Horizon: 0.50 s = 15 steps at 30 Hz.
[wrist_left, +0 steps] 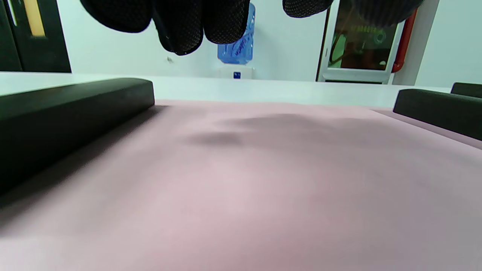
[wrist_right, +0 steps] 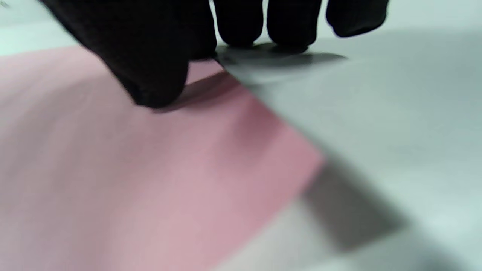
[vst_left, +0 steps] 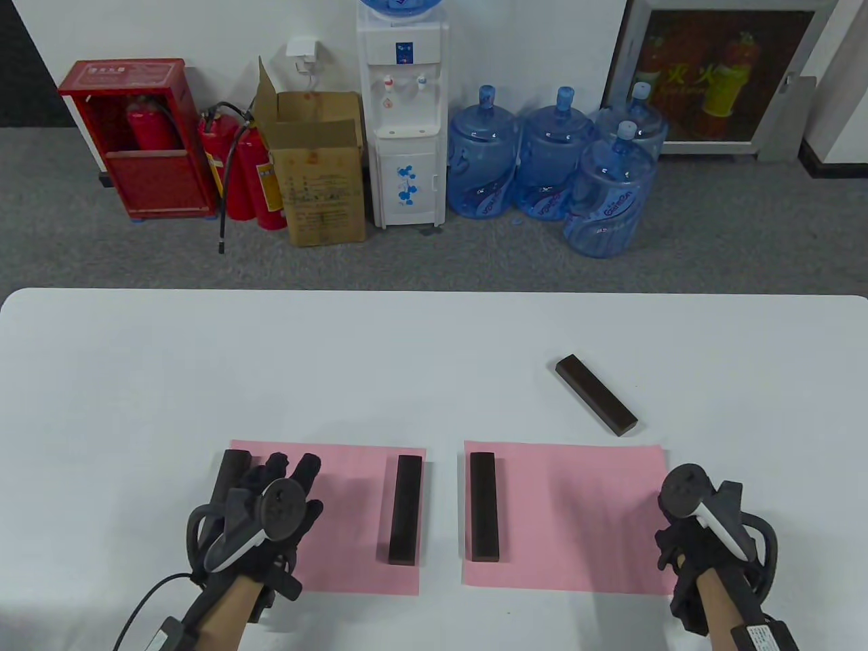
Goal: Unroll papers and secure with paperweights
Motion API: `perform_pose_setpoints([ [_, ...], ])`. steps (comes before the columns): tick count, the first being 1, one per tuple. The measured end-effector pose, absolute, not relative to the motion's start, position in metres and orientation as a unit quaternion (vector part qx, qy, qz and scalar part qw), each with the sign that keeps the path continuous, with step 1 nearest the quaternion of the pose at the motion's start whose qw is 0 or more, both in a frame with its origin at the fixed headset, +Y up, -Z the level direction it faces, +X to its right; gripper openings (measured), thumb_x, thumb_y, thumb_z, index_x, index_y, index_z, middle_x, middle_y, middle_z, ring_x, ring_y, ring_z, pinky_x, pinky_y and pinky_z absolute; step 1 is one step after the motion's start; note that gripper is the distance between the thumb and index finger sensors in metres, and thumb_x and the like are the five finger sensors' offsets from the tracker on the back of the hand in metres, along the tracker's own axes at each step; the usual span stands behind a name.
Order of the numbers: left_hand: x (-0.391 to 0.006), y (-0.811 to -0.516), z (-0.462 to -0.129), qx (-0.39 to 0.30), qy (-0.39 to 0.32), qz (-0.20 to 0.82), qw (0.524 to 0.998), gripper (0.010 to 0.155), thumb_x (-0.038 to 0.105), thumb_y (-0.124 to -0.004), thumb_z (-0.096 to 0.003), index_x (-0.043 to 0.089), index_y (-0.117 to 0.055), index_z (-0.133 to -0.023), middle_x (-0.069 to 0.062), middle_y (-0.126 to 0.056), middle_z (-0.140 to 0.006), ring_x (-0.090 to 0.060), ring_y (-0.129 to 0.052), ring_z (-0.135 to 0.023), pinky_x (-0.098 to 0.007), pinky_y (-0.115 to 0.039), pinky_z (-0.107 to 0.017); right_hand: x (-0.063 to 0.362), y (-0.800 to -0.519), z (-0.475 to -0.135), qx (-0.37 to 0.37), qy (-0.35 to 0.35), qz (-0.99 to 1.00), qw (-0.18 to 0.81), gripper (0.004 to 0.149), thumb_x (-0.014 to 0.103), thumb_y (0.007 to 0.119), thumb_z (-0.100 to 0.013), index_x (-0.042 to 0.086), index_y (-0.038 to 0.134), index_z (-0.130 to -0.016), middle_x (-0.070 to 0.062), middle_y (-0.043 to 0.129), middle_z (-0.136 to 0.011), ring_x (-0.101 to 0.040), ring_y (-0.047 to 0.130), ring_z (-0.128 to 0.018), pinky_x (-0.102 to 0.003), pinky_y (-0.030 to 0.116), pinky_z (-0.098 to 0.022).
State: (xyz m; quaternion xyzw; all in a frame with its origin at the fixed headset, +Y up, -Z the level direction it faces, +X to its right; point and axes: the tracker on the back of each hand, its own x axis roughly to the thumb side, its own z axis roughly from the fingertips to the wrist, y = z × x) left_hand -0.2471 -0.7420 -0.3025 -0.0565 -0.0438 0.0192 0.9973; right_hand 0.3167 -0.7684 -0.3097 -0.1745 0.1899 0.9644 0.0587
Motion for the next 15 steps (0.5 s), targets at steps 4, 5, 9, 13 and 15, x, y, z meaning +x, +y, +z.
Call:
perform_pose_setpoints([
  [4,-0.247,-0.741,-0.302,-0.058,-0.051,0.022,0.997,0.067,0.062,-0.061,-0.0486,0.048,-0.040,-0.111,-0.012,-0.050,-0.122,-0.043,-0.064,-0.106,-0.063,-0.056,-0.073,0.316,-0.751,-0.322,-0.195,0.184,0.959,0.091,0.071,0.042,0.088,-0.038,0.021,0.066,-0.102,-0.011,0.046,-0.111,-0.044,0.054,-0.103,-0.063,0.051,-0.072],
  [5,-0.247,-0.741,-0.301,-0.050,-0.052,0.027,0.997,0.067,0.062,-0.061,-0.0484,0.049,-0.041,-0.111,-0.012,-0.051,-0.122,-0.042,-0.064,-0.106,-0.063,-0.057,-0.073,0.315,-0.743,-0.327,-0.200,0.176,0.958,0.106,0.071,0.042,0.088,-0.038,0.021,0.067,-0.103,-0.011,0.047,-0.111,-0.044,0.054,-0.102,-0.063,0.051,-0.071],
  [9,-0.246,-0.740,-0.301,-0.019,-0.061,0.027,0.998,0.066,0.061,-0.061,-0.0483,0.048,-0.044,-0.110,-0.012,-0.056,-0.120,-0.041,-0.069,-0.104,-0.062,-0.059,-0.071,0.310,-0.708,-0.358,-0.251,0.118,0.950,0.146,0.074,0.047,0.088,-0.038,0.018,0.067,-0.103,-0.013,0.052,-0.110,-0.045,0.060,-0.100,-0.063,0.055,-0.069],
  [13,-0.247,-0.740,-0.300,-0.027,-0.060,0.023,0.998,0.066,0.061,-0.061,-0.0484,0.048,-0.043,-0.110,-0.011,-0.056,-0.120,-0.041,-0.069,-0.104,-0.062,-0.059,-0.071,0.292,-0.679,-0.404,-0.265,0.075,0.948,0.159,0.079,0.049,0.088,-0.037,0.018,0.061,-0.105,-0.013,0.048,-0.111,-0.044,0.056,-0.101,-0.063,0.053,-0.070],
  [15,-0.248,-0.740,-0.300,-0.032,-0.057,0.026,0.998,0.066,0.061,-0.061,-0.0483,0.048,-0.044,-0.110,-0.011,-0.056,-0.120,-0.042,-0.069,-0.104,-0.062,-0.059,-0.071,0.278,-0.672,-0.427,-0.256,0.074,0.951,0.155,0.082,0.049,0.088,-0.037,0.019,0.057,-0.106,-0.012,0.046,-0.111,-0.044,0.054,-0.102,-0.063,0.051,-0.071],
])
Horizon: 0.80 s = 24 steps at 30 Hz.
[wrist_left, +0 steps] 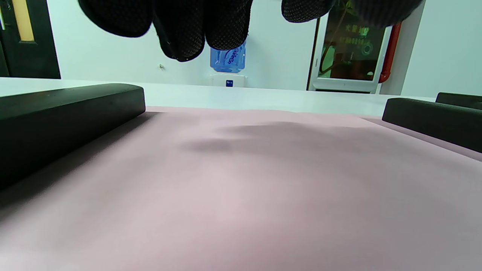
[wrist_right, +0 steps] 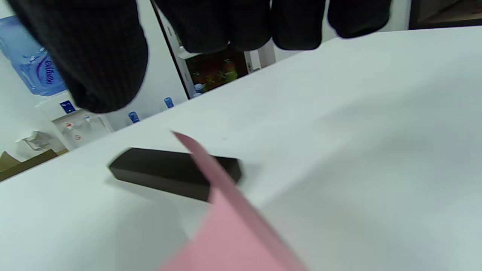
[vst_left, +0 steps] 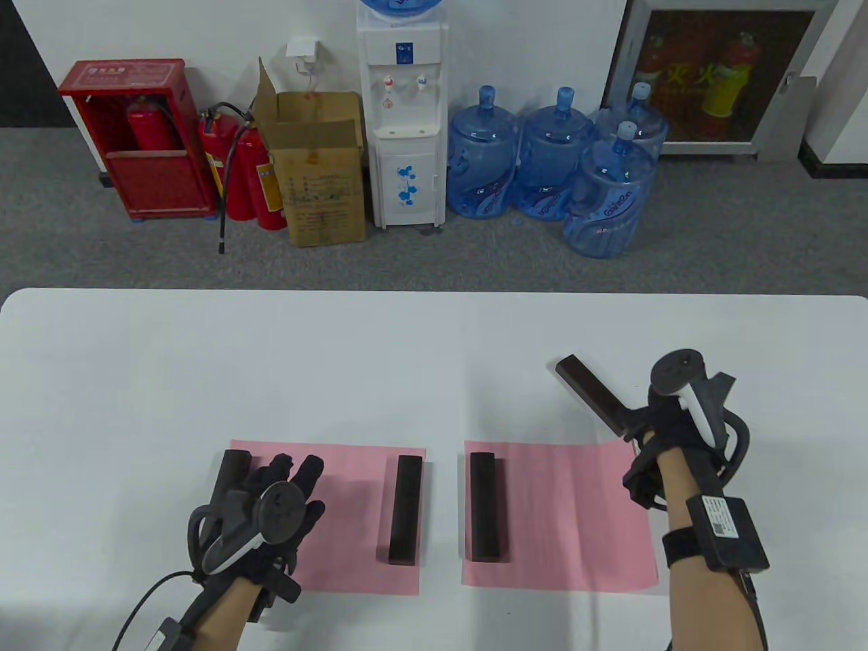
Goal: Unroll papers and secure with paperweights
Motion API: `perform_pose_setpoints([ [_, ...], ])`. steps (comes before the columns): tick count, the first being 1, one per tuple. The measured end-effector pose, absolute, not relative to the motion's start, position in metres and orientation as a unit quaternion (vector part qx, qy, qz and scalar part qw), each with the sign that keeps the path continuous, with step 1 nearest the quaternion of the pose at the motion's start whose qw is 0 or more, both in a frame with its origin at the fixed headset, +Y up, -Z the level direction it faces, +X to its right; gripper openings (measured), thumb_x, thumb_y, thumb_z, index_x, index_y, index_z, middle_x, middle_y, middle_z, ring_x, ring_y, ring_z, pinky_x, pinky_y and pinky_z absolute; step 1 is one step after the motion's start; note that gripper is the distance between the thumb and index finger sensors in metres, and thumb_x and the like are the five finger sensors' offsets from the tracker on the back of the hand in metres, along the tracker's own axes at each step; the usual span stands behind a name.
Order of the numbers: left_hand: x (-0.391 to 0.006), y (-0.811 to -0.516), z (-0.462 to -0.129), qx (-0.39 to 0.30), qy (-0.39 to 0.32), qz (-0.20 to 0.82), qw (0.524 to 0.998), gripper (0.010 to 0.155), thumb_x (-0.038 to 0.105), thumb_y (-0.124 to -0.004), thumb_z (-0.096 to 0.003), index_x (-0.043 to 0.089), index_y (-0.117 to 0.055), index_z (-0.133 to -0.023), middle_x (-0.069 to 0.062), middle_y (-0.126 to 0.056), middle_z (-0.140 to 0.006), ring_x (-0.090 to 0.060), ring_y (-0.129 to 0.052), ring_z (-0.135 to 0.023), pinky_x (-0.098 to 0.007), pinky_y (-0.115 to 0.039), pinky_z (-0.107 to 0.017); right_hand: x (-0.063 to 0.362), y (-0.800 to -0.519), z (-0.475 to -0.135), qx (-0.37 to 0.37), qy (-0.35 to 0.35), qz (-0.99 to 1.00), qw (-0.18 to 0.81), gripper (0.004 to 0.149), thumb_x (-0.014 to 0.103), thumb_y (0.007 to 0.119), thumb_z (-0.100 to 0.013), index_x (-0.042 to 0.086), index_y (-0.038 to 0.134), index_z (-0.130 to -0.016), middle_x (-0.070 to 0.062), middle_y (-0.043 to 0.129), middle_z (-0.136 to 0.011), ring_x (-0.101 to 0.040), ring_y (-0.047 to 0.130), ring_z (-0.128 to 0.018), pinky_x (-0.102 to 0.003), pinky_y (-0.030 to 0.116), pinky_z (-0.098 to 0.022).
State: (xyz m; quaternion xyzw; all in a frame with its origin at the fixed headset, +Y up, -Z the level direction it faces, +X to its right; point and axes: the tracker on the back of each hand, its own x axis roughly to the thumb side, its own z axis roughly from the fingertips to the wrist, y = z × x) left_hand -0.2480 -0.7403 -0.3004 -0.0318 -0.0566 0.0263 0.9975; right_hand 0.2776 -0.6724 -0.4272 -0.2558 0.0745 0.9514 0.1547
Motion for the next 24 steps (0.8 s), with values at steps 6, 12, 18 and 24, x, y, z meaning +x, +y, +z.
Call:
perform_pose_setpoints([
  [6,-0.251,-0.742,-0.301,-0.047,-0.051,0.030,0.997,0.066,0.061,-0.062,-0.0484,0.048,-0.043,-0.111,-0.012,-0.056,-0.120,-0.042,-0.070,-0.103,-0.062,-0.059,-0.071,0.230,-0.677,-0.485,-0.243,0.132,0.958,0.070,0.087,0.050,0.088,-0.037,0.021,0.049,-0.109,-0.010,0.042,-0.113,-0.041,0.052,-0.105,-0.062,0.049,-0.074],
  [12,-0.253,-0.742,-0.300,-0.055,-0.047,0.032,0.997,0.066,0.061,-0.062,-0.0484,0.048,-0.043,-0.111,-0.012,-0.056,-0.120,-0.042,-0.070,-0.103,-0.062,-0.059,-0.071,0.208,-0.719,-0.523,-0.265,0.182,0.946,-0.041,0.089,0.045,0.090,-0.037,0.026,0.041,-0.109,-0.006,0.045,-0.113,-0.037,0.056,-0.106,-0.060,0.050,-0.076],
  [18,-0.256,-0.743,-0.301,-0.060,-0.043,0.033,0.997,0.066,0.061,-0.062,-0.0484,0.048,-0.043,-0.111,-0.012,-0.057,-0.120,-0.042,-0.070,-0.103,-0.062,-0.059,-0.071,0.214,-0.749,-0.532,-0.273,0.196,0.940,-0.064,0.085,0.036,0.091,-0.039,0.026,0.042,-0.108,-0.004,0.057,-0.109,-0.032,0.070,-0.099,-0.058,0.055,-0.074],
  [24,-0.255,-0.743,-0.301,-0.065,-0.044,0.035,0.996,0.066,0.061,-0.062,-0.0484,0.048,-0.042,-0.111,-0.012,-0.057,-0.120,-0.042,-0.071,-0.103,-0.062,-0.059,-0.071,0.215,-0.744,-0.524,-0.251,0.153,0.951,-0.093,0.081,0.032,0.094,-0.036,0.027,0.052,-0.105,-0.001,0.072,-0.100,-0.027,0.087,-0.085,-0.054,0.063,-0.071],
])
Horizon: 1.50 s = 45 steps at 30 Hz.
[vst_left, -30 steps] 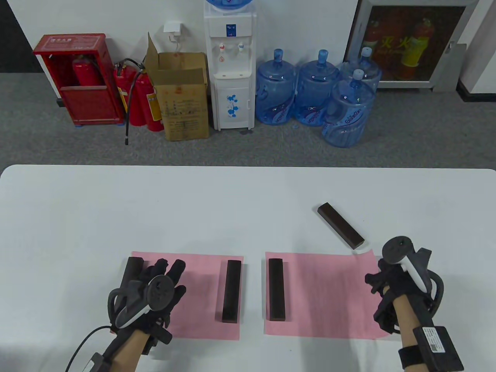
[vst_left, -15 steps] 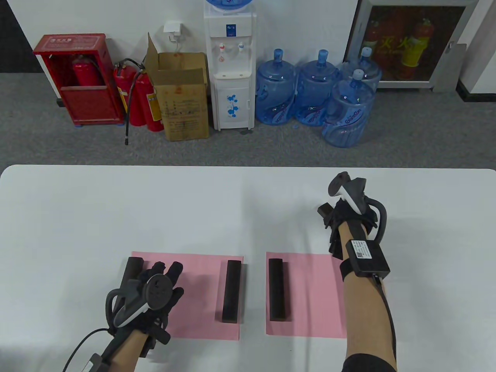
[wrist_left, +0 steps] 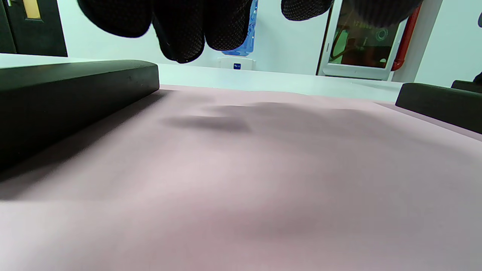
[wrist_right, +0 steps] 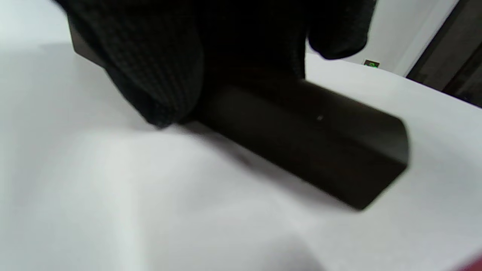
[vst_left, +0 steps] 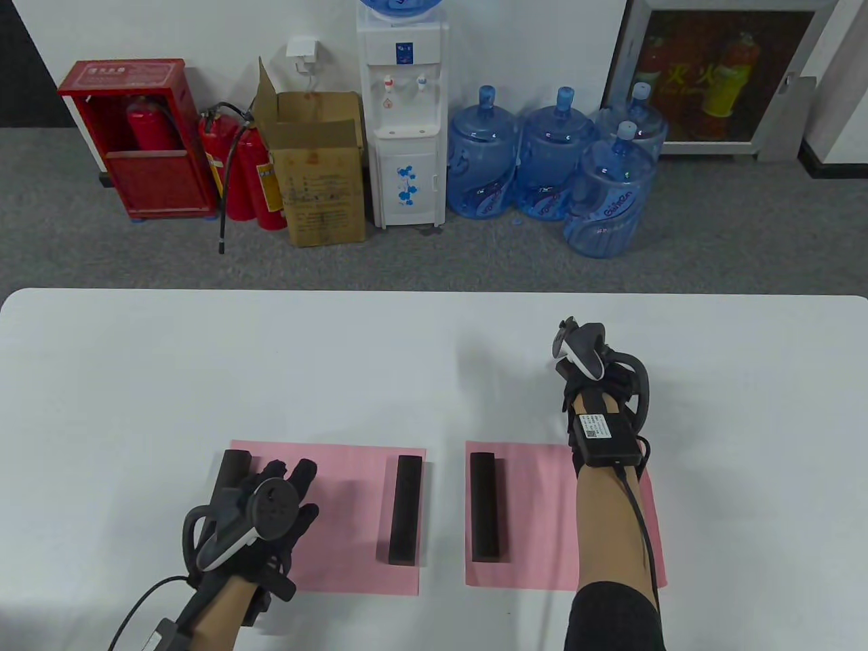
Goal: Unroll papers and secure with paperweights
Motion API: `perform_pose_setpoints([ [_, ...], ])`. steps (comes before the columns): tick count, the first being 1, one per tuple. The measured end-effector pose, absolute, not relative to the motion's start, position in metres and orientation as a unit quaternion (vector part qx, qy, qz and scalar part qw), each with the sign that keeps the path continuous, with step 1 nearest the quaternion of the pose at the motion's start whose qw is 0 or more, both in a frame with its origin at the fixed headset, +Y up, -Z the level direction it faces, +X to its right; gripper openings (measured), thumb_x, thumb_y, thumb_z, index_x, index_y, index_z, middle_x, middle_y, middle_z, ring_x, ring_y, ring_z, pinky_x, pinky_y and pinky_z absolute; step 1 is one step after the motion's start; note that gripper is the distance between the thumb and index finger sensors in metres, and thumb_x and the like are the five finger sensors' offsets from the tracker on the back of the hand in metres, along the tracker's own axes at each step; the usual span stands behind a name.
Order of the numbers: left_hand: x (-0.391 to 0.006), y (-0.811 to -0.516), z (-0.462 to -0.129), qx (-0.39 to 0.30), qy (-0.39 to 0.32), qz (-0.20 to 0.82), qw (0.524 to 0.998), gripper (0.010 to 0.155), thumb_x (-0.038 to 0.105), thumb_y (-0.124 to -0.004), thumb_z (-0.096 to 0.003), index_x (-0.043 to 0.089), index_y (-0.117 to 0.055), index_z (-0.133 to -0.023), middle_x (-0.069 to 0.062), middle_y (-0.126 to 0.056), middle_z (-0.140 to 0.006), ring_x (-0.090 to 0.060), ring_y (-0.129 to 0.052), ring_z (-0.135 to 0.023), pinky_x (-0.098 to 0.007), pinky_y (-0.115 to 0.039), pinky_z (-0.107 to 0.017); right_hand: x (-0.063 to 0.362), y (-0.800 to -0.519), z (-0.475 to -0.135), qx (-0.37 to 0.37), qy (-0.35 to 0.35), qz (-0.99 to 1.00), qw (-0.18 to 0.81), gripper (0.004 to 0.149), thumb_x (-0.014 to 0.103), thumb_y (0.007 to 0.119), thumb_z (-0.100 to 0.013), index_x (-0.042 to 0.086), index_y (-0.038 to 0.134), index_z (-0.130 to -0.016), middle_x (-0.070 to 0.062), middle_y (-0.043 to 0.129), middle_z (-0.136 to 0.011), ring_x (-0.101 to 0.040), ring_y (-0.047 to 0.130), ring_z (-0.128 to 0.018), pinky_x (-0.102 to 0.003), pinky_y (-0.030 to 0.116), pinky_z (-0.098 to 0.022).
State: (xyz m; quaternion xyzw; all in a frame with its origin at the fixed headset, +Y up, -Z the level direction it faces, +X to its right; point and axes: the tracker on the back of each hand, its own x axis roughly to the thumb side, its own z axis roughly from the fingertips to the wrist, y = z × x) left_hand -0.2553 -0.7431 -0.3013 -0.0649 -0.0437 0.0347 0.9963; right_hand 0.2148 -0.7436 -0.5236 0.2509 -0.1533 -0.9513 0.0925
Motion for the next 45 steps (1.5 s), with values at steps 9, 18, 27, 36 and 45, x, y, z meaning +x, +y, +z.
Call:
perform_pose_setpoints([
  [9,-0.258,-0.742,-0.302,-0.062,-0.042,0.041,0.996,0.067,0.061,-0.062,-0.0483,0.048,-0.042,-0.111,-0.011,-0.056,-0.120,-0.042,-0.070,-0.103,-0.063,-0.059,-0.071,0.215,-0.670,-0.499,0.252,-0.070,-0.965,0.007,0.081,0.035,0.094,-0.036,0.024,0.054,-0.105,-0.003,0.073,-0.098,-0.028,0.089,-0.081,-0.052,0.065,-0.069],
  [18,-0.262,-0.742,-0.303,-0.060,-0.038,0.053,0.996,0.066,0.061,-0.062,-0.0484,0.048,-0.043,-0.111,-0.011,-0.055,-0.121,-0.042,-0.069,-0.104,-0.063,-0.058,-0.072,0.224,-0.625,-0.437,0.186,-0.069,-0.980,-0.009,0.088,0.047,0.095,-0.033,0.019,0.053,-0.105,-0.009,0.084,-0.086,-0.024,0.105,-0.055,-0.044,0.088,-0.042],
  [27,-0.259,-0.741,-0.301,-0.060,-0.045,0.065,0.995,0.067,0.061,-0.062,-0.0484,0.047,-0.043,-0.111,-0.012,-0.055,-0.121,-0.042,-0.069,-0.104,-0.064,-0.057,-0.072,0.246,-0.672,-0.364,0.175,-0.129,-0.975,-0.035,0.088,0.048,0.095,-0.033,0.017,0.054,-0.105,-0.012,0.086,-0.083,-0.024,0.108,-0.048,-0.039,0.093,-0.031],
  [36,-0.259,-0.743,-0.300,-0.072,-0.037,0.081,0.993,0.066,0.061,-0.062,-0.0483,0.047,-0.043,-0.111,-0.012,-0.056,-0.120,-0.042,-0.070,-0.103,-0.064,-0.058,-0.072,0.293,-0.733,-0.351,0.218,-0.147,-0.965,-0.019,0.087,0.047,0.094,-0.033,0.016,0.055,-0.104,-0.011,0.086,-0.083,-0.023,0.107,-0.050,-0.039,0.093,-0.032],
  [45,-0.260,-0.747,-0.301,-0.084,-0.030,0.078,0.993,0.066,0.061,-0.062,-0.0484,0.047,-0.043,-0.111,-0.012,-0.056,-0.120,-0.042,-0.070,-0.103,-0.064,-0.057,-0.072,0.301,-0.745,-0.344,0.207,-0.122,-0.971,-0.008,0.086,0.050,0.093,-0.031,0.017,0.060,-0.103,-0.011,0.087,-0.083,-0.021,0.104,-0.048,-0.039,0.091,-0.033],
])
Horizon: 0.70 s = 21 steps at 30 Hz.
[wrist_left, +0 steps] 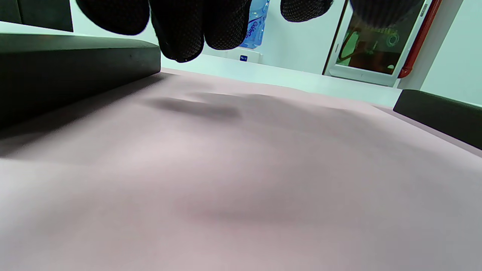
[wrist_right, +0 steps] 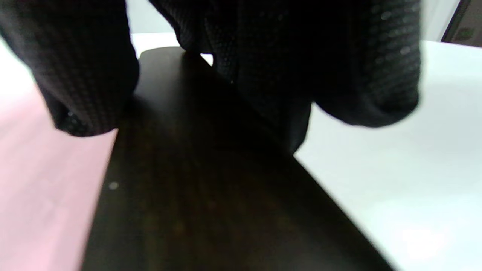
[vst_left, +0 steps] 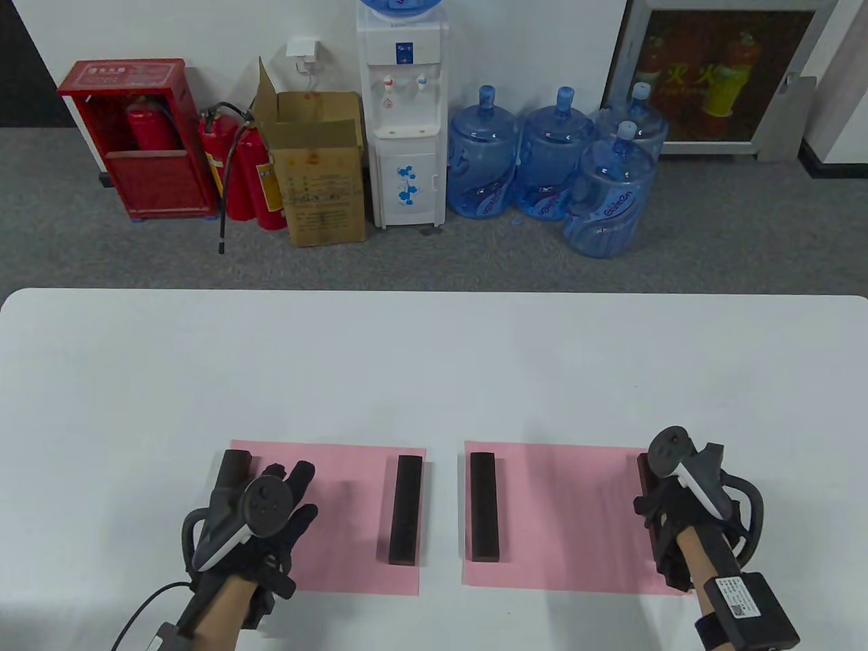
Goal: Unroll papers and secure with paperweights
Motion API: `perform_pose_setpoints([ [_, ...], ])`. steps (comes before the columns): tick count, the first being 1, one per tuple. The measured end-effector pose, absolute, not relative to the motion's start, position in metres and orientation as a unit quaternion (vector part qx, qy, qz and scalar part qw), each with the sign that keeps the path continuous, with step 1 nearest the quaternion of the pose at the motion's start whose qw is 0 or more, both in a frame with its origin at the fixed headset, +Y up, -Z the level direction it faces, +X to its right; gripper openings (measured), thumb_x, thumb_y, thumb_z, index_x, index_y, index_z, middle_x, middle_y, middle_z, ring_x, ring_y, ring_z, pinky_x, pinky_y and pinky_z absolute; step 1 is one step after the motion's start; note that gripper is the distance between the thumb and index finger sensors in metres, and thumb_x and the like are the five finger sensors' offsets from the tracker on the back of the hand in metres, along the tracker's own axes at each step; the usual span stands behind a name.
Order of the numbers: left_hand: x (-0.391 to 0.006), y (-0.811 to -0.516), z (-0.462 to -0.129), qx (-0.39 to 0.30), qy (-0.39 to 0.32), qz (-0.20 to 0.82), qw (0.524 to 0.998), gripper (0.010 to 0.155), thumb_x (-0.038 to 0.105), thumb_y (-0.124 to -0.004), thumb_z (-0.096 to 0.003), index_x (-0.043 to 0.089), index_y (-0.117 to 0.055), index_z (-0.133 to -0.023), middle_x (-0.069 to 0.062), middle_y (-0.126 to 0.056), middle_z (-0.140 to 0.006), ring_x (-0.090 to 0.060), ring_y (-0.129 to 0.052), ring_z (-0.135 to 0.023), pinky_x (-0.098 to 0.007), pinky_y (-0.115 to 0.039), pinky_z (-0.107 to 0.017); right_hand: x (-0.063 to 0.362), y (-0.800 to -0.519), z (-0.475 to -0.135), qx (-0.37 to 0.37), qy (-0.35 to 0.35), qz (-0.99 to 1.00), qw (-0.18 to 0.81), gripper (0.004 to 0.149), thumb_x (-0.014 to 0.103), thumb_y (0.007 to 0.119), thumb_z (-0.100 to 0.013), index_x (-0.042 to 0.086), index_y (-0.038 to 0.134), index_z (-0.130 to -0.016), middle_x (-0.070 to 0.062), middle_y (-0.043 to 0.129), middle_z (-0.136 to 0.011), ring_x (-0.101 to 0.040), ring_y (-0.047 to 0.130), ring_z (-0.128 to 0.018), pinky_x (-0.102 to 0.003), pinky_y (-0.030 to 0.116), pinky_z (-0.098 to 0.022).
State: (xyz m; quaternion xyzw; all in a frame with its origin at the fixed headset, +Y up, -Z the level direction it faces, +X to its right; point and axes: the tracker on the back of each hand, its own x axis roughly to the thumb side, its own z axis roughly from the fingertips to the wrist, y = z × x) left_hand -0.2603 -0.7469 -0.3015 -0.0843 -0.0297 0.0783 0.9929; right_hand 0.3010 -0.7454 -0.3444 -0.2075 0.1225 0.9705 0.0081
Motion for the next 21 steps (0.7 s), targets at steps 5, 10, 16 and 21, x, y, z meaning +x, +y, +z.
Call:
perform_pose_setpoints([
  [5,-0.261,-0.746,-0.302,-0.085,-0.028,0.080,0.993,0.066,0.061,-0.062,-0.0484,0.047,-0.043,-0.111,-0.012,-0.056,-0.121,-0.042,-0.070,-0.104,-0.064,-0.057,-0.072,0.299,-0.741,-0.343,-0.206,0.139,0.969,0.014,0.087,0.059,0.081,-0.033,0.016,0.058,-0.105,-0.013,0.082,-0.090,-0.026,0.103,-0.057,-0.045,0.087,-0.041],
  [10,-0.263,-0.748,-0.305,-0.089,-0.021,0.083,0.992,0.067,0.061,-0.062,-0.0484,0.047,-0.043,-0.111,-0.012,-0.055,-0.121,-0.042,-0.069,-0.104,-0.064,-0.057,-0.073,0.286,-0.725,-0.339,-0.181,0.092,0.979,0.034,0.085,0.058,0.081,-0.035,0.018,0.055,-0.106,-0.013,0.073,-0.097,-0.033,0.094,-0.073,-0.052,0.078,-0.052],
  [16,-0.260,-0.751,-0.309,-0.099,-0.020,0.083,0.991,0.067,0.061,-0.061,-0.0484,0.048,-0.042,-0.111,-0.012,-0.054,-0.121,-0.043,-0.068,-0.105,-0.065,-0.056,-0.073,0.257,-0.722,-0.327,-0.115,0.027,0.992,0.037,0.085,0.057,0.080,-0.036,0.021,0.052,-0.107,-0.011,0.060,-0.105,-0.037,0.078,-0.090,-0.056,0.069,-0.062],
  [21,-0.258,-0.751,-0.309,-0.098,-0.023,0.085,0.991,0.067,0.061,-0.061,-0.0484,0.048,-0.042,-0.111,-0.012,-0.054,-0.121,-0.042,-0.068,-0.105,-0.064,-0.056,-0.073,0.250,-0.735,-0.319,-0.081,-0.002,0.996,0.023,0.084,0.056,0.079,-0.035,0.024,0.051,-0.107,-0.009,0.050,-0.109,-0.039,0.064,-0.099,-0.060,0.060,-0.067],
])
